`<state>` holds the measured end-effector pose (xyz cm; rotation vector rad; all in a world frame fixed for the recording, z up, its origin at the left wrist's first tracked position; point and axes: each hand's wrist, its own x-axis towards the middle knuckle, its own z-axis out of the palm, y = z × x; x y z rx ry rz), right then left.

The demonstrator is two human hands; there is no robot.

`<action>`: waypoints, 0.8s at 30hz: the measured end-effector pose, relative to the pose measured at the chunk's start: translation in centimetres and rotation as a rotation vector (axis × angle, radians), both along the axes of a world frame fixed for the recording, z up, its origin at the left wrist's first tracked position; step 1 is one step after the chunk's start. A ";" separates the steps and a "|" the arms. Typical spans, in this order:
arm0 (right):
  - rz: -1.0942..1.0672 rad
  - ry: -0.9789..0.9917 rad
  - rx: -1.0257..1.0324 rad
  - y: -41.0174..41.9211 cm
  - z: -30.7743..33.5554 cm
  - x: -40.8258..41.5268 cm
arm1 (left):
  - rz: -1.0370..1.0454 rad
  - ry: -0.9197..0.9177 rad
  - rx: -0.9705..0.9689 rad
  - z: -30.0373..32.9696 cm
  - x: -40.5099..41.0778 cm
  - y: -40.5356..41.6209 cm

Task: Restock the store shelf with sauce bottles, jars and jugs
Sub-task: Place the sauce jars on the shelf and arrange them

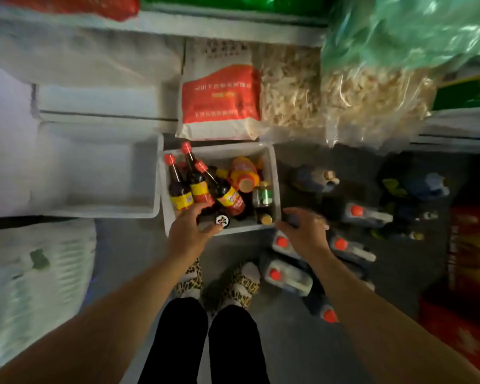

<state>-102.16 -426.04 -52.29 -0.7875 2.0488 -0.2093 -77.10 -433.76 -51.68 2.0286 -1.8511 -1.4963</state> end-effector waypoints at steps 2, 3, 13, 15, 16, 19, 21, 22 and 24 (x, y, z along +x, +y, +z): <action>-0.048 -0.008 0.011 0.6 -3.9 0.4 | 0.005 0.008 0.042 -3.9 0.2 0.3; -0.082 -0.016 0.017 0.8 -5.7 0.7 | 0.014 0.010 0.062 -5.9 0.2 0.5; -0.327 -0.003 -0.063 2.3 -19.2 2.9 | 0.072 0.000 0.177 -21.9 -0.6 1.9; -0.381 -0.006 -0.128 2.1 -20.2 3.3 | 0.057 -0.003 0.177 -24.1 -0.8 2.0; -0.400 0.002 -0.147 1.8 -20.7 3.2 | 0.048 -0.005 0.175 -25.0 -0.8 2.0; -0.424 0.014 -0.159 0.0 -21.5 2.5 | 0.019 -0.013 0.160 -27.2 -0.9 1.9; -0.418 0.010 -0.141 -1.2 -22.4 1.5 | 0.016 -0.018 0.152 -27.9 -1.1 1.6; -0.395 0.008 -0.130 -1.9 -22.7 1.1 | 0.020 -0.017 0.154 -28.1 -1.3 1.4; -0.311 0.013 -0.104 -3.1 -23.2 0.4 | 0.029 -0.015 0.160 -28.5 -1.5 1.3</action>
